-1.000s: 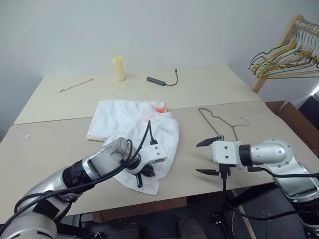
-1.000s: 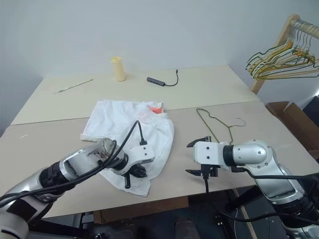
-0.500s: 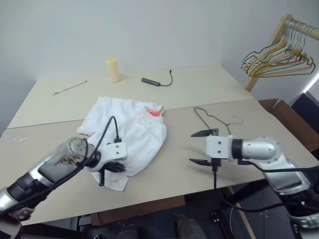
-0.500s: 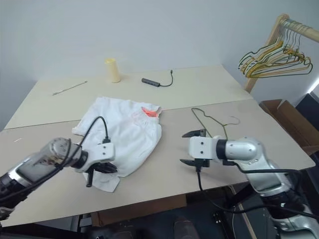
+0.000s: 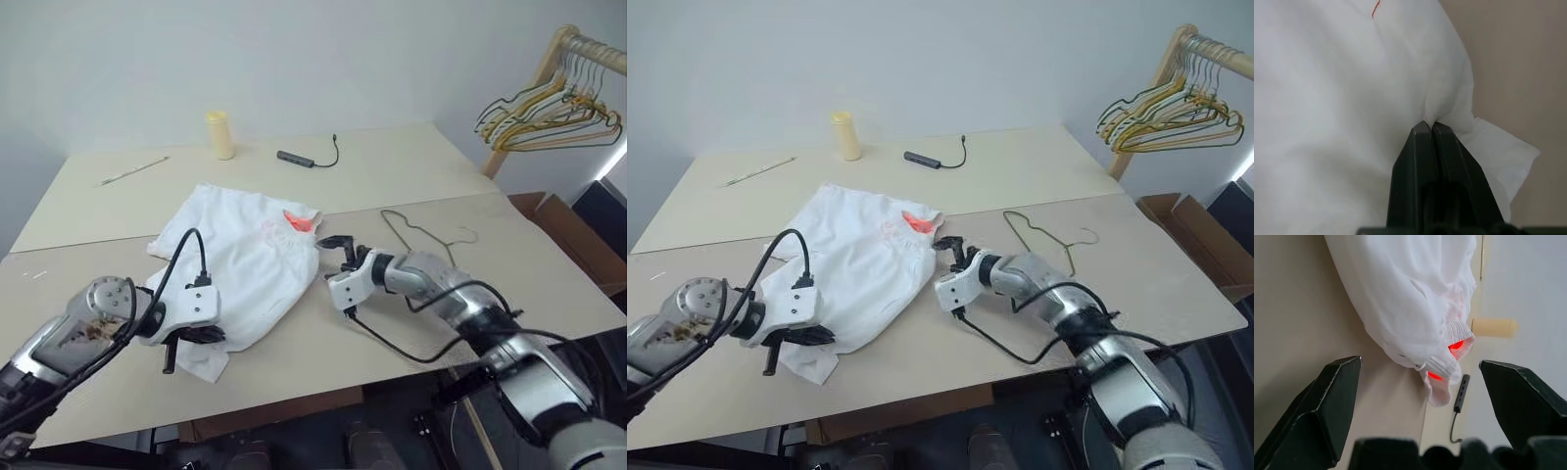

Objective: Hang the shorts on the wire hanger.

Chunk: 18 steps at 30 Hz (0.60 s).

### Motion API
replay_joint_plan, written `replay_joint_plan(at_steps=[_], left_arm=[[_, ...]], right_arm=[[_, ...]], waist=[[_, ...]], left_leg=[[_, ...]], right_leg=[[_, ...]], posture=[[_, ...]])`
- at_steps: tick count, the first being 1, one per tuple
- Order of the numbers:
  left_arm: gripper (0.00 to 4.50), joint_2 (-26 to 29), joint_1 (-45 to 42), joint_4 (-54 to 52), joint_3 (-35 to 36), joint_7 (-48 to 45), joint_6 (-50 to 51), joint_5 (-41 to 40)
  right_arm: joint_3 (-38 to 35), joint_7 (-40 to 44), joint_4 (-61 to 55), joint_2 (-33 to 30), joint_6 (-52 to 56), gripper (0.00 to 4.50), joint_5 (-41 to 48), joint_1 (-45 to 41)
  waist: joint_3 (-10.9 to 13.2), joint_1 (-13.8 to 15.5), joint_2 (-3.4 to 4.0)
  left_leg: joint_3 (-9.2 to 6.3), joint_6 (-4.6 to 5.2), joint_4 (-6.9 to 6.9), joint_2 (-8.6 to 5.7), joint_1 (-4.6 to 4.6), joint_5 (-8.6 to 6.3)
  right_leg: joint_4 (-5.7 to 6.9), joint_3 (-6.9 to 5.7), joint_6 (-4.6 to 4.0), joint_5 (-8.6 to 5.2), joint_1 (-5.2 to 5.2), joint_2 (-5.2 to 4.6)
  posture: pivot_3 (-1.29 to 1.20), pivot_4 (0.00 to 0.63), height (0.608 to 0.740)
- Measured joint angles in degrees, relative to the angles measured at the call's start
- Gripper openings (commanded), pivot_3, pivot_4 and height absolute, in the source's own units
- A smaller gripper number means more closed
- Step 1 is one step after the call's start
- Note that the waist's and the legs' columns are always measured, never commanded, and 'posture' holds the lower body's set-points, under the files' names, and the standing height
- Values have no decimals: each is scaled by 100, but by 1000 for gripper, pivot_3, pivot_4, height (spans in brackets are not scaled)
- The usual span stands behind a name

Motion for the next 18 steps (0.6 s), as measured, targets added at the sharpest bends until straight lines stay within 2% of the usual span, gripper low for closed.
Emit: replay_joint_plan(at_steps=[7,14,17,18], left_arm=[[23,232,696,-244,798,-122,79,-175],[23,312,1095,-393,1153,-143,103,-241],[0,301,1106,-471,1153,-77,118,-234],[0,296,1107,-493,1153,-59,127,-233]], right_arm=[[812,-1861,2008,642,-466,4500,-1156,-1063],[1304,-2778,3147,1134,-648,4500,-1628,-1698],[1440,-2841,3291,1263,-821,3921,-1667,-1830],[1485,-2841,3322,1276,-883,3590,-1687,-1835]], waist=[[0,-49,0],[0,-53,1],[0,-23,1],[0,-12,1]], left_leg=[[4,0,-25,3,19,0],[1,-1,-28,2,25,0],[0,-1,-28,3,28,0],[0,-1,-28,2,28,0]], right_leg=[[4,16,-3,1,-3,7],[10,16,-3,1,-2,8],[18,15,-3,1,-3,9],[19,16,-3,1,-3,9]], posture=[[-16,35,740],[13,31,740],[16,30,740],[16,29,740]])
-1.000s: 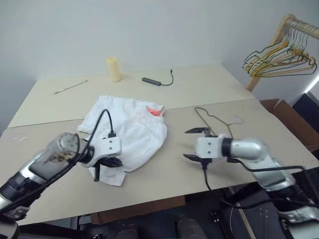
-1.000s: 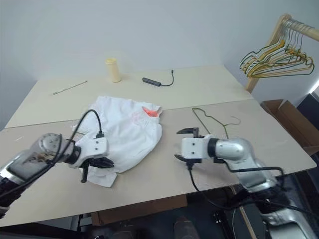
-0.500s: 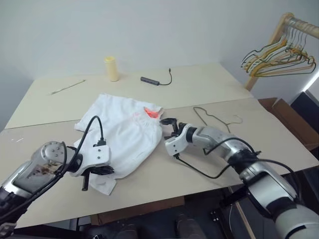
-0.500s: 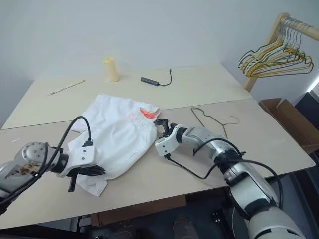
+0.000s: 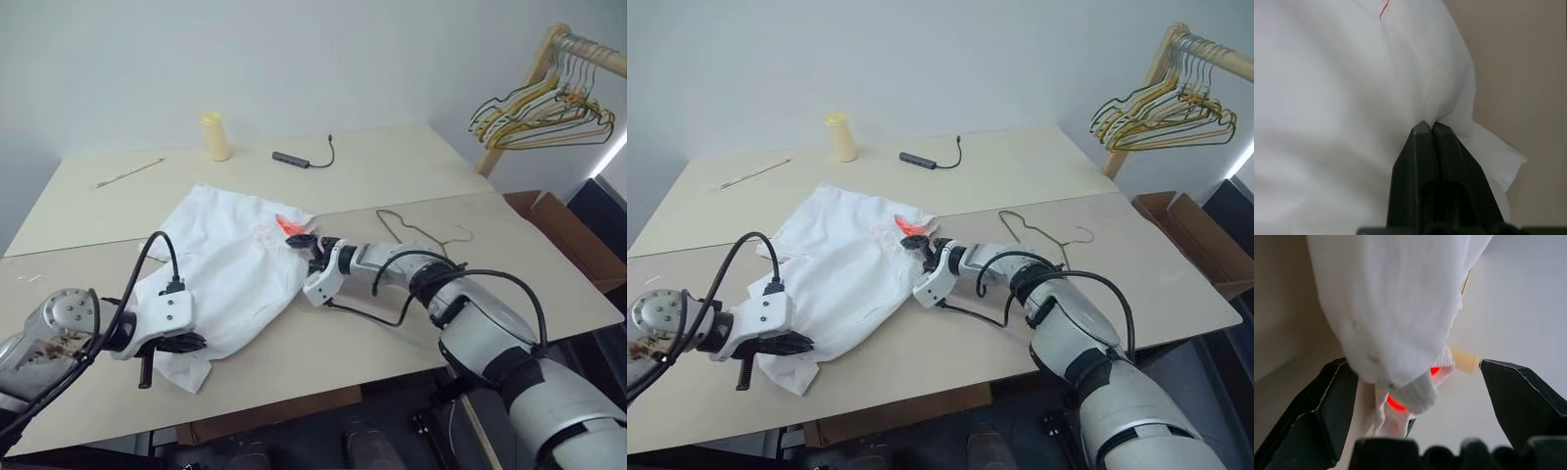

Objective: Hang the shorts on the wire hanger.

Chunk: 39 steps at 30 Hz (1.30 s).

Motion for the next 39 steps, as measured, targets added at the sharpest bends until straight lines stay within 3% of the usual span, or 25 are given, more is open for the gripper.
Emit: replay_joint_plan(at_steps=[10,14,18,23,27,33,39], left_arm=[[0,-19,13,-4,0,108,67,48],[0,-19,8,32,-3,113,47,66],[0,-61,-127,218,-44,161,-57,193],[0,-408,-1044,1153,-447,229,-542,604],[0,-695,-1703,1908,-832,195,-1016,946],[0,-915,-2323,2774,-1154,-60,-1812,1289],[0,-800,-2252,2938,-1157,-831,-2376,1233]], right_arm=[[202,20,301,47,126,34,-103,0],[-58,329,272,-6,263,34,232,83],[-455,955,-505,-389,379,34,697,522],[-1211,2723,-3688,-1668,1223,34,1458,2476],[-1706,3839,-5771,-2069,2324,34,1691,3730],[-2039,4919,-7678,-2148,3504,34,1804,4853],[-2077,5166,-7984,-1902,4140,34,1710,4970]], waist=[[0,16,0],[-1,20,0],[-1,47,0],[-2,257,-1],[-3,211,-4],[-4,111,-5],[-4,-8,-6]], left_leg=[[-1,-1,0,1,2,1],[-2,-1,0,2,2,1],[-4,-1,0,0,1,1],[-4,0,2,0,-10,0],[6,0,7,1,-8,0],[19,0,10,9,-6,0],[16,0,12,13,-7,0]], right_leg=[[10,0,0,0,-3,4],[9,0,0,0,-1,4],[8,-2,0,0,0,1],[-8,-14,1,-1,5,-1],[-1,-9,1,-1,6,2],[0,-6,2,-1,6,9],[-1,-7,2,-1,6,10]], posture=[[16,20,740],[12,21,740],[-39,27,740],[-92,34,740],[-124,37,740],[-153,37,740],[-137,35,740]])
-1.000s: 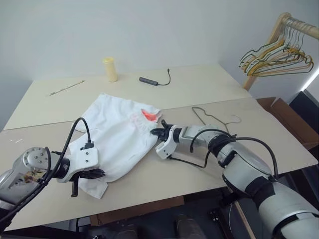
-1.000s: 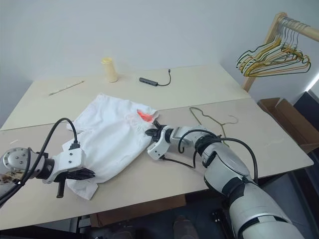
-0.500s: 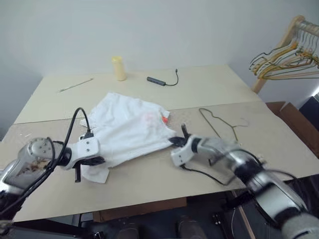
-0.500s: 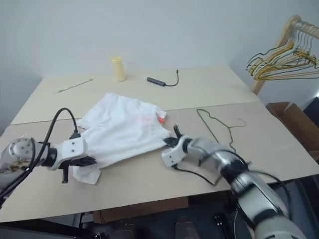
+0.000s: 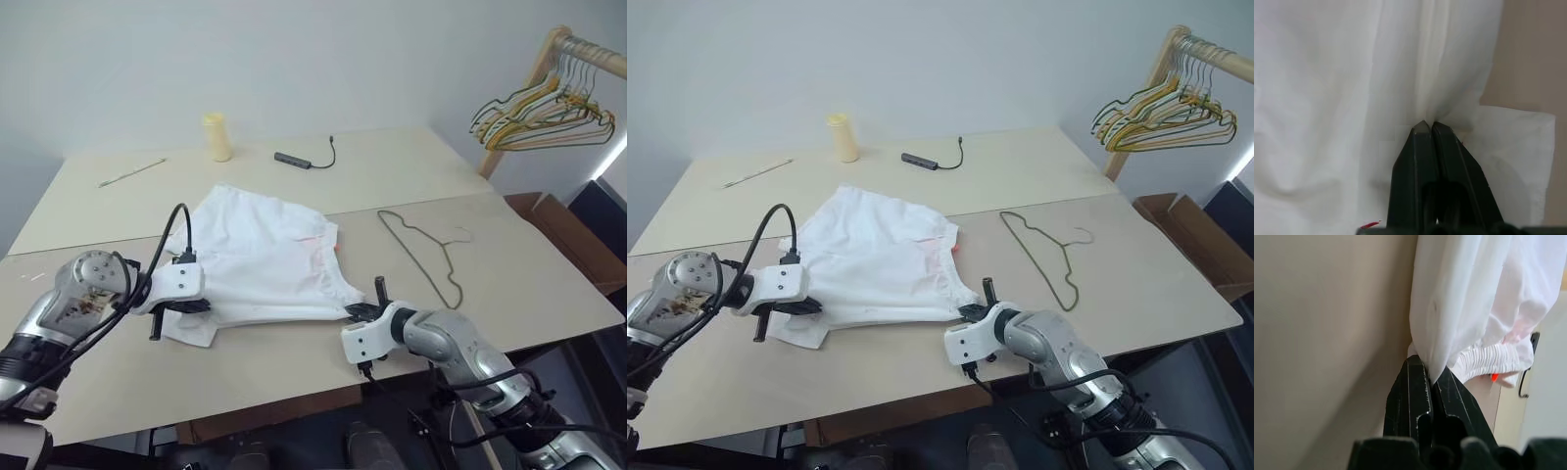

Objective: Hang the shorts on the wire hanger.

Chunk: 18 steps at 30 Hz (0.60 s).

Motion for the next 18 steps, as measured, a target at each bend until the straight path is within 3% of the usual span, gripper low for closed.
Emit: replay_joint_plan(at_steps=[5,8,17,18], left_arm=[[0,130,385,-125,147,-63,-270,-32],[660,235,860,-486,382,-50,-57,-176],[3532,475,2412,-2350,1379,611,994,-380],[3532,468,2541,-2590,1446,732,1187,-371]], right_arm=[[17,28,-4,195,183,34,-44,-17],[15,65,11,192,186,0,-42,-31],[-1,170,68,180,282,0,-40,-57],[-1,189,68,183,296,0,-42,-59]], waist=[[0,0,0],[0,18,0],[1,91,-2],[1,93,-2]], left_leg=[[-6,1,0,3,0,-1],[-6,2,0,4,-1,-1],[-3,2,0,8,2,-3],[-3,2,0,8,2,-3]], right_leg=[[0,1,0,0,-1,0],[0,0,0,0,-1,-1],[1,-1,0,0,1,1],[1,0,0,0,2,1]], posture=[[-125,37,740],[-112,38,740],[-103,39,740],[-103,39,740]])
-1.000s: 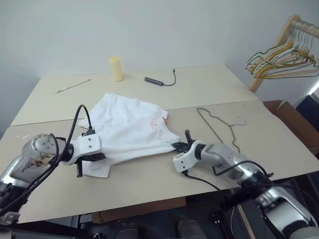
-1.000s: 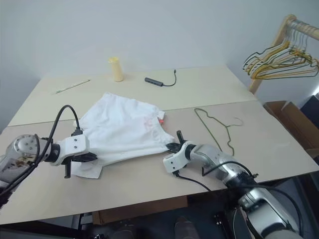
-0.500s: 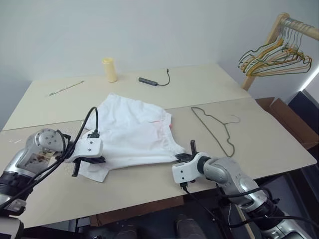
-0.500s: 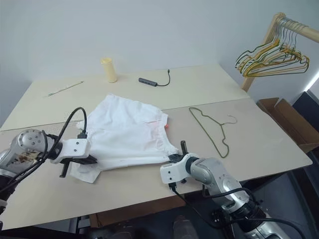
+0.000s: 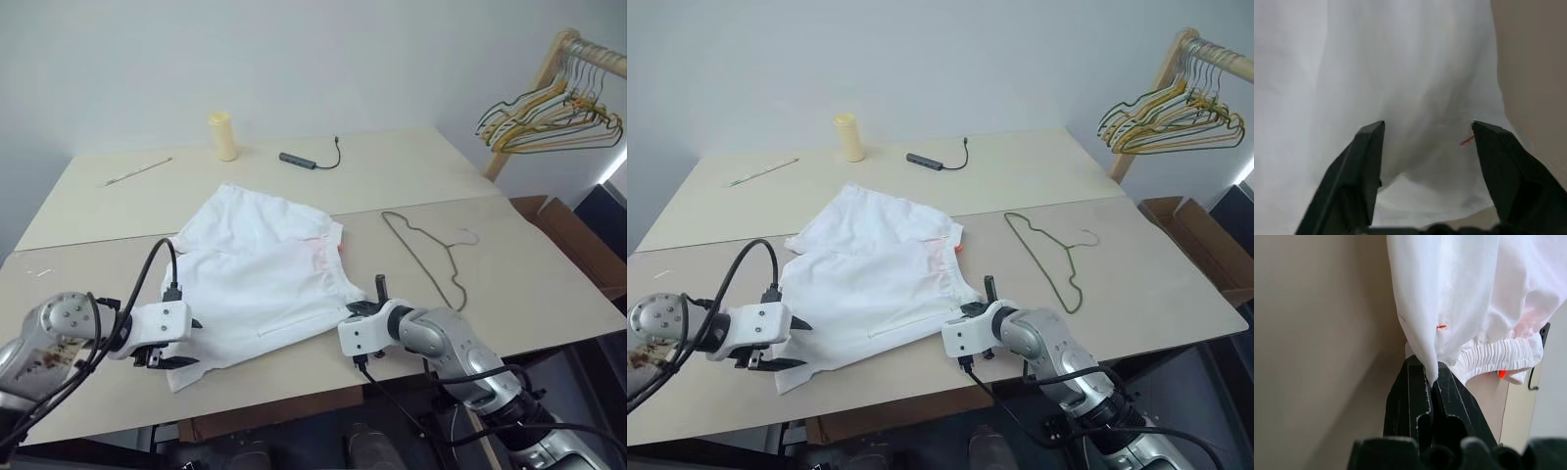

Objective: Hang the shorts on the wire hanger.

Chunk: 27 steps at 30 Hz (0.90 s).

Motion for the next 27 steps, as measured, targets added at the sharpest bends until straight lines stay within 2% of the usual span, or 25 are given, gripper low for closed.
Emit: replay_joint_plan(at_steps=[8,12,18,21,27], left_arm=[[3532,-243,908,-1775,125,1058,1539,383],[3532,-242,947,-1892,-146,1557,1667,1094],[3532,-413,851,-2085,-455,1811,1933,1553],[2989,-429,861,-2119,-549,1875,1943,1692],[985,-475,916,-2019,-617,1928,1908,1811]], right_arm=[[-1,62,-41,26,125,0,-48,74],[-1,68,-86,31,135,0,-53,75],[-2,74,-88,28,136,0,-45,72],[-2,75,-89,24,136,0,-39,72],[-2,121,-95,-20,134,0,6,70]], waist=[[0,36,0],[0,100,0],[-10,151,10],[-18,163,22],[-17,164,21]], left_leg=[[2,-1,0,2,2,-1],[12,-2,0,1,9,0],[39,-2,0,0,14,0],[44,-2,0,0,21,0],[44,-2,0,7,31,0]], right_leg=[[-1,1,-1,0,1,3],[0,1,-5,2,6,5],[-1,0,-6,3,13,4],[-1,0,-7,3,19,4],[1,1,-7,3,24,13]], posture=[[-100,33,740],[-100,33,740],[-107,29,740],[-109,30,740],[-103,34,740]])
